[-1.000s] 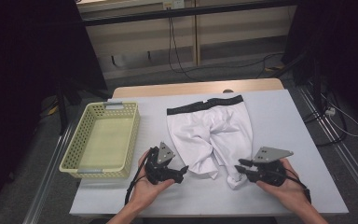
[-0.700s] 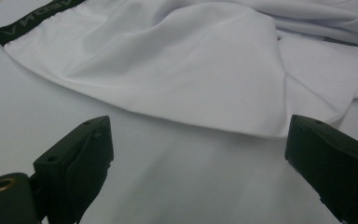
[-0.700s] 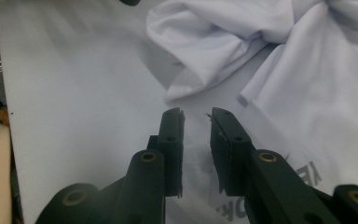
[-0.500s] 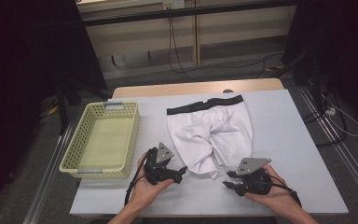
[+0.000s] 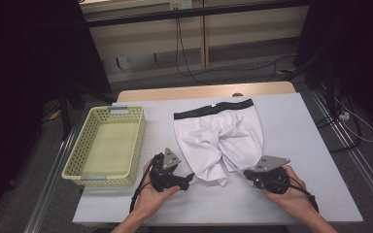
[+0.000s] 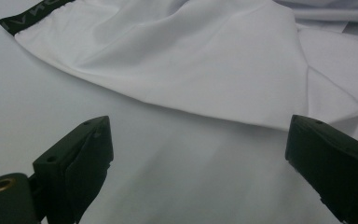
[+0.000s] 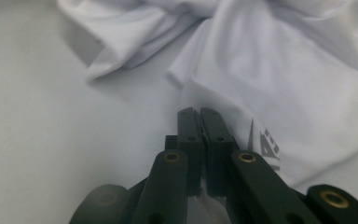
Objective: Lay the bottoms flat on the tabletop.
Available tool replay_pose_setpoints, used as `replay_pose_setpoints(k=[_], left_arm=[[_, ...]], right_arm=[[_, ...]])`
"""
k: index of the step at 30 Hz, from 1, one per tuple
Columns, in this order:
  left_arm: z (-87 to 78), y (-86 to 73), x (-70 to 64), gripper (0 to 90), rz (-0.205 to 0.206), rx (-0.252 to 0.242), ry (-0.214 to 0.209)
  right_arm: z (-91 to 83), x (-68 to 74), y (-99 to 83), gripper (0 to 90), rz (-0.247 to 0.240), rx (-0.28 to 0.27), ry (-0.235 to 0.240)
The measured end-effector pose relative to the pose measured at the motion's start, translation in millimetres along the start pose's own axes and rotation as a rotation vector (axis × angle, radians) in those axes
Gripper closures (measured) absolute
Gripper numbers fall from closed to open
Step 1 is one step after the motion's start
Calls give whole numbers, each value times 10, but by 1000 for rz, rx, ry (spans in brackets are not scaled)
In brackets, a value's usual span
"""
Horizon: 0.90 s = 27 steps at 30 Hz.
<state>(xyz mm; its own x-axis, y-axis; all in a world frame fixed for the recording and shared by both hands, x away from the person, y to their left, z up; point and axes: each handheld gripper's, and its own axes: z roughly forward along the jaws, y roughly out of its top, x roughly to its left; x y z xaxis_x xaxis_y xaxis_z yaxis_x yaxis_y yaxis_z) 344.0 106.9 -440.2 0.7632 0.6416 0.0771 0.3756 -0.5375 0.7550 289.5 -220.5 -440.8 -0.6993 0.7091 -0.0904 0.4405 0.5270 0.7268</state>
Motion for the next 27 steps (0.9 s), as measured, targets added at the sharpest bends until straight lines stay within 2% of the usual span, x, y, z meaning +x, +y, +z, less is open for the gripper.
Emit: replay_pose_setpoints(k=[4, 8, 12, 15, 19, 24, 27], left_arm=[[9, -1, 3, 78, 5, 8, -3], [16, -1, 4, 79, 2, 8, -3], [27, -2, 8, 82, 2, 7, 7], [27, -2, 8, 85, -1, 12, 1], [30, -1, 14, 85, 1, 13, 3], [38, -2, 8, 85, 3, 14, 1], [47, 2, 9, 85, 6, 16, 5]], right_arm=[[-88, -232, -29, 889, 71, -51, -65], [-140, -448, -75, 888, 141, -91, -95], [-129, -602, -112, 888, 155, -87, -147], [-127, -711, -128, 888, 182, -96, -166], [-138, -772, -144, 884, 194, -96, -190], [-136, -880, -173, 885, 212, -87, -260], [-145, -928, -187, 854, 229, -97, -266]])
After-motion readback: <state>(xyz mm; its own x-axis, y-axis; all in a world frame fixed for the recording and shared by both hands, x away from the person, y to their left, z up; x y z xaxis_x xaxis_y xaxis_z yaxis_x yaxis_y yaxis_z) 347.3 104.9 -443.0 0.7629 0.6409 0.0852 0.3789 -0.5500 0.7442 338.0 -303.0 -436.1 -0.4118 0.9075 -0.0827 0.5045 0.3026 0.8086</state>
